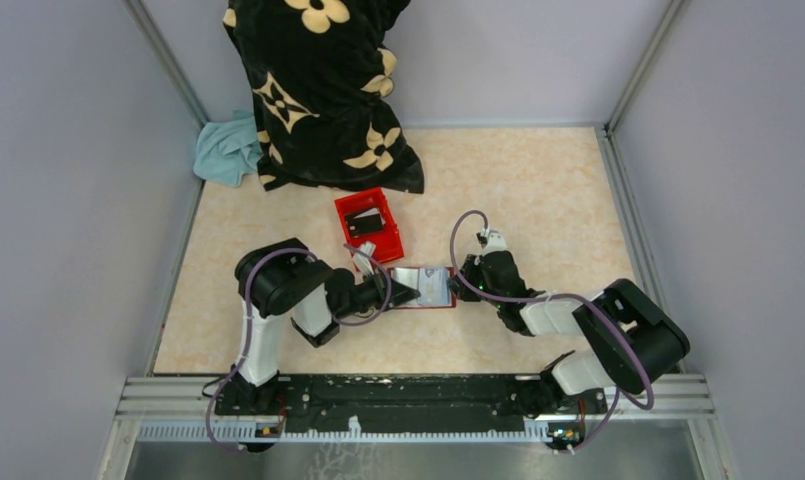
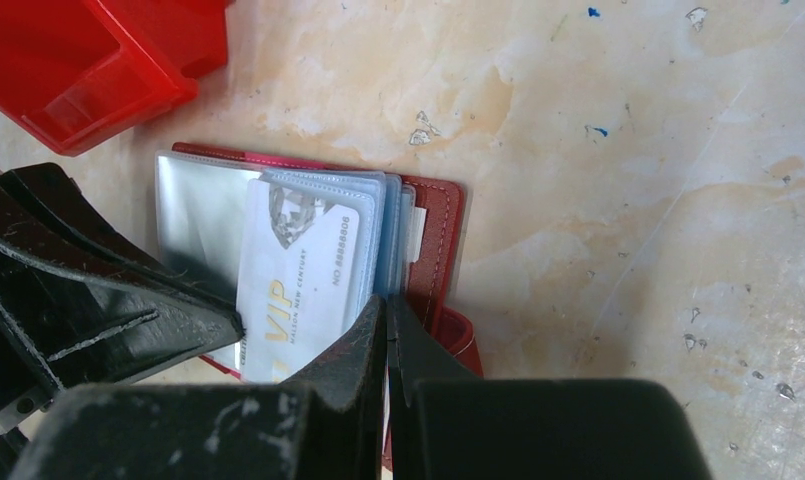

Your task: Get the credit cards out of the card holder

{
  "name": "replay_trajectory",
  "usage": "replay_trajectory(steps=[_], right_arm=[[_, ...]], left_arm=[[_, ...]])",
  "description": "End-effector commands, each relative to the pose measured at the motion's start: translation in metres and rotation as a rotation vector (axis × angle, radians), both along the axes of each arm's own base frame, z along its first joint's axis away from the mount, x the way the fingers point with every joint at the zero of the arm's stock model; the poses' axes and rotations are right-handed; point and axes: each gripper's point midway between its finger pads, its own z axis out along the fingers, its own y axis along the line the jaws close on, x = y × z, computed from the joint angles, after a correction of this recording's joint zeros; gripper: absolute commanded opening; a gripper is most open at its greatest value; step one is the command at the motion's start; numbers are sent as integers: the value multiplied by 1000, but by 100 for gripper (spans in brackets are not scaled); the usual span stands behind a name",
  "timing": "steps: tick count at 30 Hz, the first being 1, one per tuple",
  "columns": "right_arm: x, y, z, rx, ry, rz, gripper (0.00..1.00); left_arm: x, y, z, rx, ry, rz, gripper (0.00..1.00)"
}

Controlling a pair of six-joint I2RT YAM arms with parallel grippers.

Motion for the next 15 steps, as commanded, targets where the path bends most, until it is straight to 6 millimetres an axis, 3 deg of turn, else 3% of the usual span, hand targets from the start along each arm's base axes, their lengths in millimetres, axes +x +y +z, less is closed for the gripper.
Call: replay_trajectory(steps=[1,15], right_arm=[[-23,-21,-42,-126,145,-5,0],[-23,-22,-42,-127,146,-8,0]], left_arm=[[-5,6,12,-34,-76,-17,0],[-9,20,8,-3,-73,-7,0]])
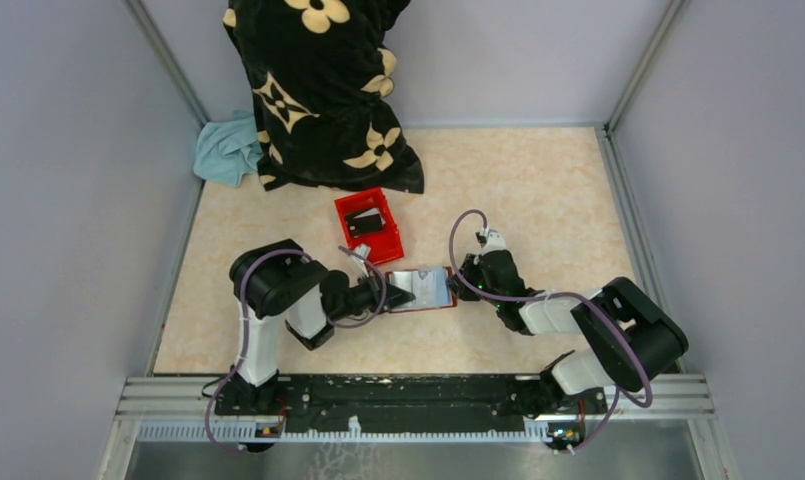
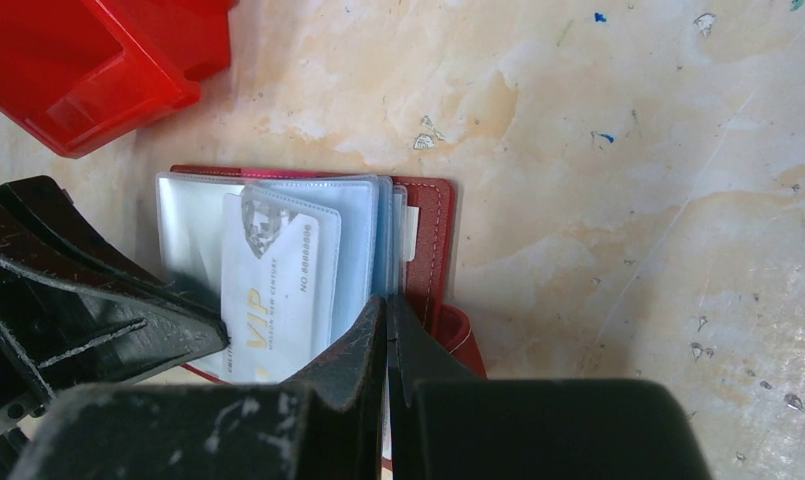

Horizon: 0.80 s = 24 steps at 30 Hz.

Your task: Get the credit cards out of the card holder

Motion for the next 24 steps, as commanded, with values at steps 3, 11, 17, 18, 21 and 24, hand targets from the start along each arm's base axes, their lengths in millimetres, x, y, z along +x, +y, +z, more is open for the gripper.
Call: replay_trajectory(steps=[3,11,17,18,21,24], right_arm=[[-24,-23,-43,-131,148,-9,0],[-24,-22,-43,-131,150,-7,0],[-24,-23,-43,-133,149,-9,0],[-24,-23,-43,-132,148,-9,0],[-24,-23,-43,-132,148,-8,0],[-24,-23,-43,-131,149,-8,0]], left_arm=[[-6,13,9,-1,-88,-1,0],[-5,24,2,58,-77,20,0],[-5,30,7,58,-97,31,0],[-5,31,8,63,-101,34,0],[-6,35,6,87,-106,41,0],[-4,38,7,110,-116,52,0]])
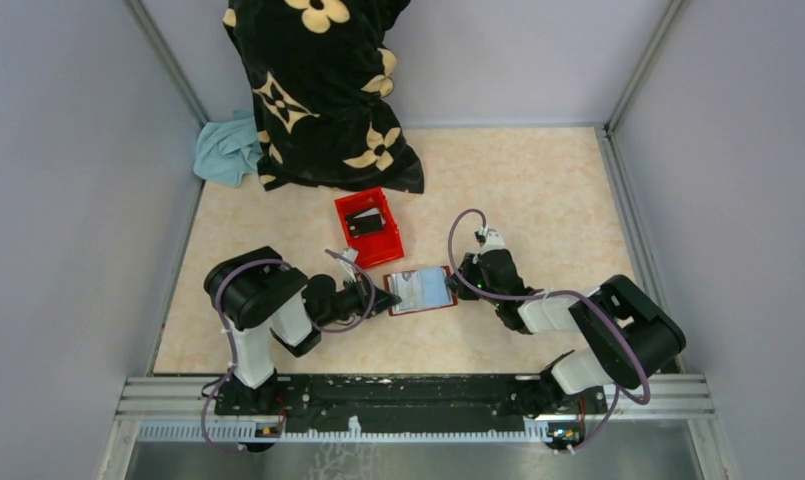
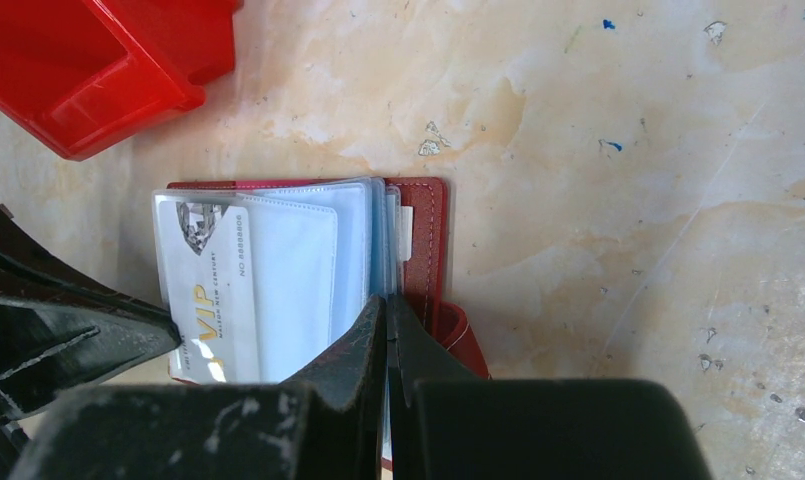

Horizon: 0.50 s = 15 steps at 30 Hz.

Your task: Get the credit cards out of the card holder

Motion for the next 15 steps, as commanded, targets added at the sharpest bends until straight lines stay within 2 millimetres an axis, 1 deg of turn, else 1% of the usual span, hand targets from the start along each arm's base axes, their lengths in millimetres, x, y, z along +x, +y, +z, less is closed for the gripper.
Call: replay_trajectory(steps=[1,8,15], right_arm=[[-26,-25,-43,-136,149,-12,0],[-26,-25,-43,-134,151,-10,0],[-26,-23,-42,-130,150,-7,0]], left_arm=[[5,8,5,40,-56,20,0],[6,16,9,87,-77,45,0],[1,24,11,97,-84,55,0]])
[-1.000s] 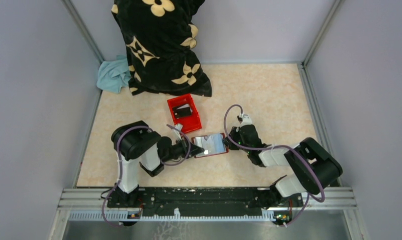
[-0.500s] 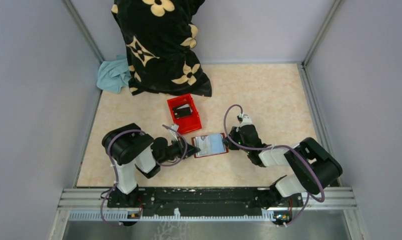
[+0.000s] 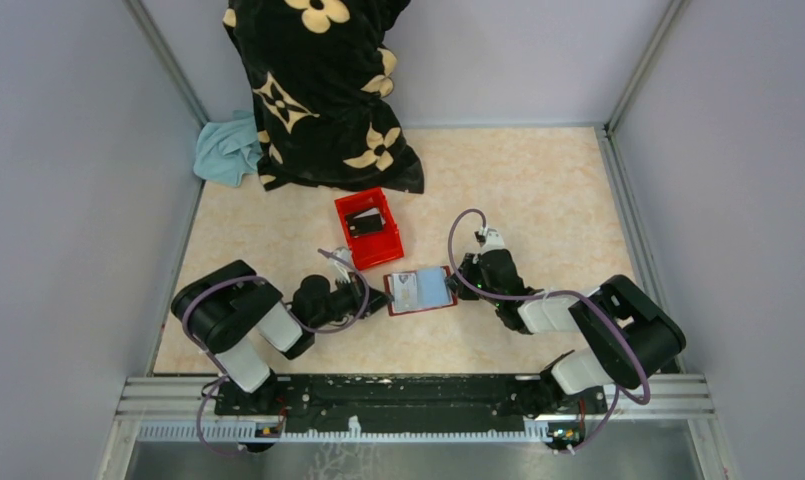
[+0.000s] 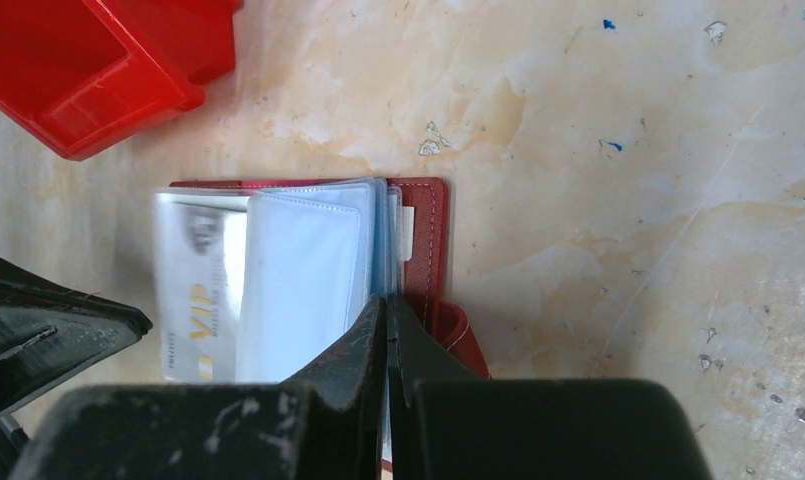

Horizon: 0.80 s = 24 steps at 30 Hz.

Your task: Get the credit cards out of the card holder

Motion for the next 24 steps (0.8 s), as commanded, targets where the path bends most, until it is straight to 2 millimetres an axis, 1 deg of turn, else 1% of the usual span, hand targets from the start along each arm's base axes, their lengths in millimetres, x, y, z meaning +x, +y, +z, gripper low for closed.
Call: replay_trajectory(steps=[1,10,15,19,22,24], right_arm=[[-26,-23,-42,-130,150,-8,0],[-25,-23,-42,-130,148,-5,0],[-26,-23,-42,-128,149,-3,0],[-26,-23,-42,-128,150,-2,0],[-26,-22,-42,-127,149,-2,0],[-25,-22,-40,-126,141,1,0]], left_arm=[[-1,9,-3,34,-19,18,0],[-1,21,-5,104,-32,50,0],[3,22,-4,141,-36,51,0],[8,21,-5,160,-32,59,17],[9,20,-5,162,-33,56,26],[9,18,-5,158,-32,51,27]])
